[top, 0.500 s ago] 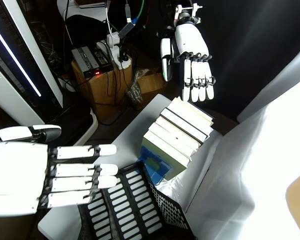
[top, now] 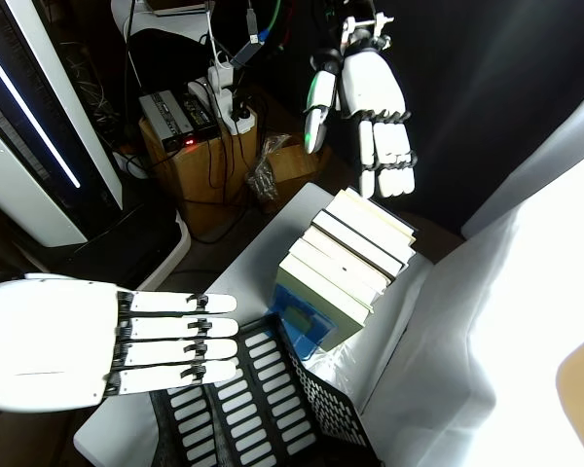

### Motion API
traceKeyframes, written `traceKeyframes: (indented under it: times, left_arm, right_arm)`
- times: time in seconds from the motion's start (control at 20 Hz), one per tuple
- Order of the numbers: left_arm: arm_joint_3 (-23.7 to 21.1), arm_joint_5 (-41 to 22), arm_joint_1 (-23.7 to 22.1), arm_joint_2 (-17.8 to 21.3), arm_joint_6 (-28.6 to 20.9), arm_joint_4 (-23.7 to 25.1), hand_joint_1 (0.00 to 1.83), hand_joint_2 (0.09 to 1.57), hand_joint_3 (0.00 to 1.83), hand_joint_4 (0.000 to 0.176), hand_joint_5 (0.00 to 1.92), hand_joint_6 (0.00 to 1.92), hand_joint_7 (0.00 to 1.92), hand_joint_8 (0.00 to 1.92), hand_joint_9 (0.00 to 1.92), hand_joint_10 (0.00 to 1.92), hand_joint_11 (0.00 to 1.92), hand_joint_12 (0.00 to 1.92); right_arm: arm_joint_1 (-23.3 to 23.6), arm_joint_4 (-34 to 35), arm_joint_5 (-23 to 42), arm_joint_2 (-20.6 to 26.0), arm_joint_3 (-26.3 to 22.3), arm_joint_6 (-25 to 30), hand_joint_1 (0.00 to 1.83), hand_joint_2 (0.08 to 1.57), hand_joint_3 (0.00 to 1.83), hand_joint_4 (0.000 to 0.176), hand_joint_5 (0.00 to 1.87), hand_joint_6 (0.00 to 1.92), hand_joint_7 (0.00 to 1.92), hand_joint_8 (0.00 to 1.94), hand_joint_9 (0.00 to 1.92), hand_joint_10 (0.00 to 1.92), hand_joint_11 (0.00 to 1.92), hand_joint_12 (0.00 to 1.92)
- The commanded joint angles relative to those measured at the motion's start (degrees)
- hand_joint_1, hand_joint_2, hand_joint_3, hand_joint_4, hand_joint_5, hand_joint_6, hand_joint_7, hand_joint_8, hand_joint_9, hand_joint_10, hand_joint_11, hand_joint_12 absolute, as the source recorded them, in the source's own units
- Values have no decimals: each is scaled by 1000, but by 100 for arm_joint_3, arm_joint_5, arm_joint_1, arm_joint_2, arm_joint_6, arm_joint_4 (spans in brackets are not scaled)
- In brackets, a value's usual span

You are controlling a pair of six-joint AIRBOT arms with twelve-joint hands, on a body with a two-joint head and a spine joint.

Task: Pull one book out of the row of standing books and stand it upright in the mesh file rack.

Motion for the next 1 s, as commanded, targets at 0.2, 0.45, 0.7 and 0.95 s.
traceKeyframes:
  times: [0.2, 0.45, 0.7, 0.95]
  left_arm:
    - [314, -99, -54, -257, -14, 295, 0, 1307, 0, 62, 300, 49, 0, 0, 0, 0, 0, 0]
    - [628, 324, -146, -600, -14, 979, 0, 1310, 0, 62, 344, 57, 0, 0, 0, 0, 0, 0]
    - [833, 571, -181, -815, -14, 1478, 98, 1287, 0, 78, 378, 55, 0, 0, 0, 0, 0, 0]
    - [852, 595, -214, -889, -14, 1650, 137, 1291, 0, 70, 357, 37, 0, 0, 0, 0, 0, 0]
  right_arm:
    - [78, -35, 362, -54, 143, 153, 610, 1313, 0, 0, 0, 0, 0, 0, 0, 0, 0, 0]
    - [78, -49, 344, -213, 260, 255, 565, 1309, 0, 0, 0, 0, 0, 0, 0, 0, 0, 0]
    - [65, -49, 344, -246, 303, 319, 576, 1315, 1, 0, 0, 0, 0, 0, 0, 0, 0, 0]
    - [48, -48, 344, -281, 333, 367, 600, 1322, 1, 0, 0, 0, 0, 0, 0, 0, 0, 0]
